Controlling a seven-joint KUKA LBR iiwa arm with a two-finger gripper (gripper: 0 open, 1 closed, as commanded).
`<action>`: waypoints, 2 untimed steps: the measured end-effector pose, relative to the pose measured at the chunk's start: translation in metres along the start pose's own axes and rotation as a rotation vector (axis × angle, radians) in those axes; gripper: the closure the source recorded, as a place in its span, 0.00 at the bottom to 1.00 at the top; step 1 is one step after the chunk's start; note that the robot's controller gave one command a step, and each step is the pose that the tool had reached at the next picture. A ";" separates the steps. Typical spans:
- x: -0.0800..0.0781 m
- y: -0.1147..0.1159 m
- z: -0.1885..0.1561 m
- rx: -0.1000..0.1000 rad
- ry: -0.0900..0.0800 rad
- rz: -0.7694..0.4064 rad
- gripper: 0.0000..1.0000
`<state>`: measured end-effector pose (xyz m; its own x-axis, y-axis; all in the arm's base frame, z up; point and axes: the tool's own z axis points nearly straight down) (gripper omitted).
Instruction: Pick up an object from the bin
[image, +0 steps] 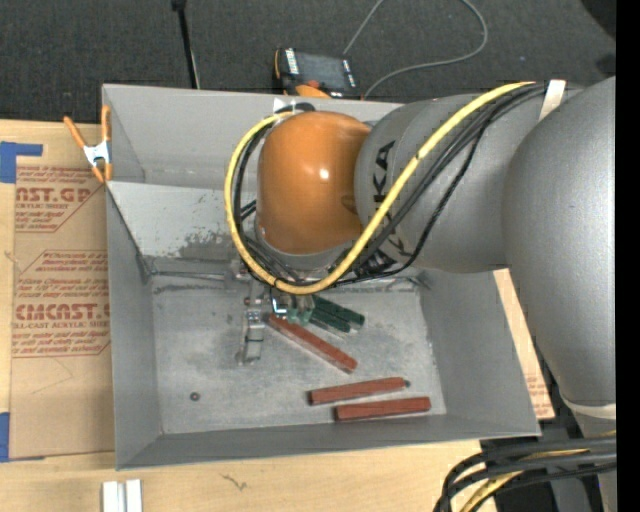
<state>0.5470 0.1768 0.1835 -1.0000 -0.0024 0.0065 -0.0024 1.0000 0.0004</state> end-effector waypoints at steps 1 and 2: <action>0.025 -0.080 0.043 0.005 0.000 -0.026 0.00; -0.012 -0.128 0.114 0.000 -0.013 -0.142 0.00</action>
Offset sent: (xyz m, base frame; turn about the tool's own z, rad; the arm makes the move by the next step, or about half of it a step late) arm -0.0233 -0.0748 -0.0400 -0.0320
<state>0.5584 0.0492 0.0691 -0.9896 -0.1440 -0.0068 -0.1440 0.9896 -0.0001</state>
